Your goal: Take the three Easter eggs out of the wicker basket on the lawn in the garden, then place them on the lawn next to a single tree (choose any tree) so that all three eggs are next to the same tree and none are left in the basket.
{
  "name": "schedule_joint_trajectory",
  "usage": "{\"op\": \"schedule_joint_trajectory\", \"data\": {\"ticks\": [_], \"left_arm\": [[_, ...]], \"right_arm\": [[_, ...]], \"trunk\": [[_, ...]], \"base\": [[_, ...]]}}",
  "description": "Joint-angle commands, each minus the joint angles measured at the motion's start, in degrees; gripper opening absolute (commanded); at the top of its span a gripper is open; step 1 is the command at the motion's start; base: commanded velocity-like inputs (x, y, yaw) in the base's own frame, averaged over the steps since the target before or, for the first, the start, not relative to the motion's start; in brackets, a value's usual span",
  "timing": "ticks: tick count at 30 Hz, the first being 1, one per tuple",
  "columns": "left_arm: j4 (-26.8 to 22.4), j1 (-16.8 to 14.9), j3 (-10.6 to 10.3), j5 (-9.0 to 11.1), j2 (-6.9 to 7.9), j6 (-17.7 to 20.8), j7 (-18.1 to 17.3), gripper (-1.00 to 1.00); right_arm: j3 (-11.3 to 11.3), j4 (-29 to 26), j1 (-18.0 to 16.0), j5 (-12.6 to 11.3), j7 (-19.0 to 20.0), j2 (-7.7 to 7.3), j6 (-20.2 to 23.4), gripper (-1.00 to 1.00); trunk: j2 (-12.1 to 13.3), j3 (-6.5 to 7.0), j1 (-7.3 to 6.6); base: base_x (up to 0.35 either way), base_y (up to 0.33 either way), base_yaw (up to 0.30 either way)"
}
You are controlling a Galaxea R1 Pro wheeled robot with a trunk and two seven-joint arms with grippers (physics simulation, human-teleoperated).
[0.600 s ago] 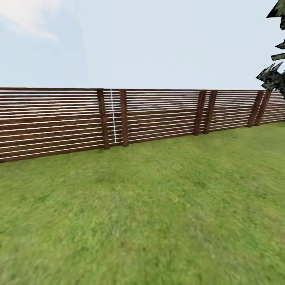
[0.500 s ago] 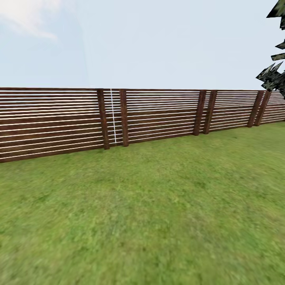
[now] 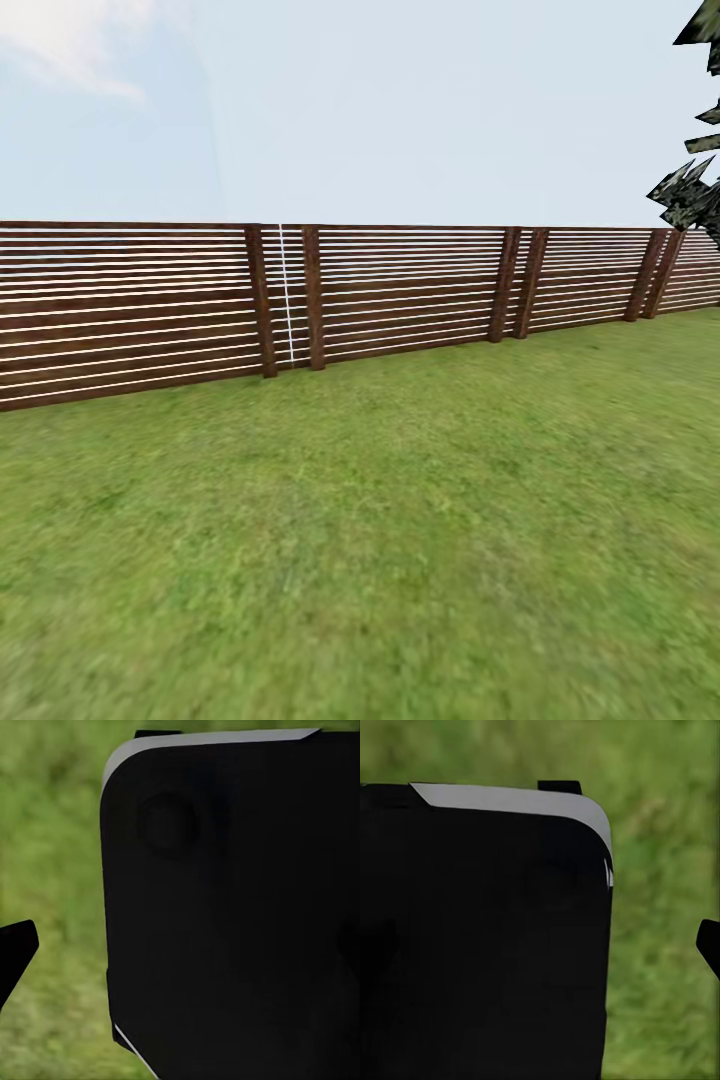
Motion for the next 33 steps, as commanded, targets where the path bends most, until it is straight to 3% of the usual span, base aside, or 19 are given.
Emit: {"op": "schedule_joint_trajectory", "data": {"ticks": [1,7,10,14,27,31,33], "left_arm": [[-0.05,0.00,0.04,0.06,-0.01,-0.02,0.00,1.00],[-0.05,0.00,0.04,0.06,-0.01,-0.02,0.00,1.00],[-0.05,0.00,0.04,0.06,-0.01,-0.02,0.00,1.00],[-0.05,0.00,0.04,0.06,-0.01,-0.02,0.00,1.00],[-0.81,0.00,-0.15,-0.10,0.26,-0.09,-0.05,1.00],[-0.88,0.00,-0.22,-0.47,2.81,-0.04,0.18,1.00],[-0.67,0.00,-0.22,-0.51,5.07,-0.03,0.23,1.00]], "right_arm": [[0.12,0.08,-0.04,0.16,0.02,-0.02,-0.10,1.00],[0.15,0.07,-0.04,0.21,0.53,-0.03,-0.39,1.00],[0.13,0.09,-0.04,4.56,0.47,0.19,-0.40,1.00],[0.02,0.16,-0.04,6.84,0.42,0.24,-0.41,1.00],[-0.14,0.17,-0.04,7.35,0.40,0.22,-0.47,1.00],[-0.17,0.17,-0.04,7.16,0.42,0.13,-0.47,1.00],[-0.18,0.19,-0.04,7.10,0.41,0.21,-0.47,1.00]], "trunk": [[-0.03,-0.05,0.00],[-0.03,-0.11,0.00],[-0.03,-0.20,0.00],[-0.03,-0.31,0.00],[-0.03,-0.68,0.00],[-0.03,-0.80,0.00],[-0.03,-0.85,0.00]], "base": [[0.000,0.000,0.000],[0.000,0.000,0.068],[0.000,0.000,0.279],[0.000,0.000,0.284],[0.000,0.000,0.285],[0.000,0.000,0.285],[0.000,0.000,0.285]]}}
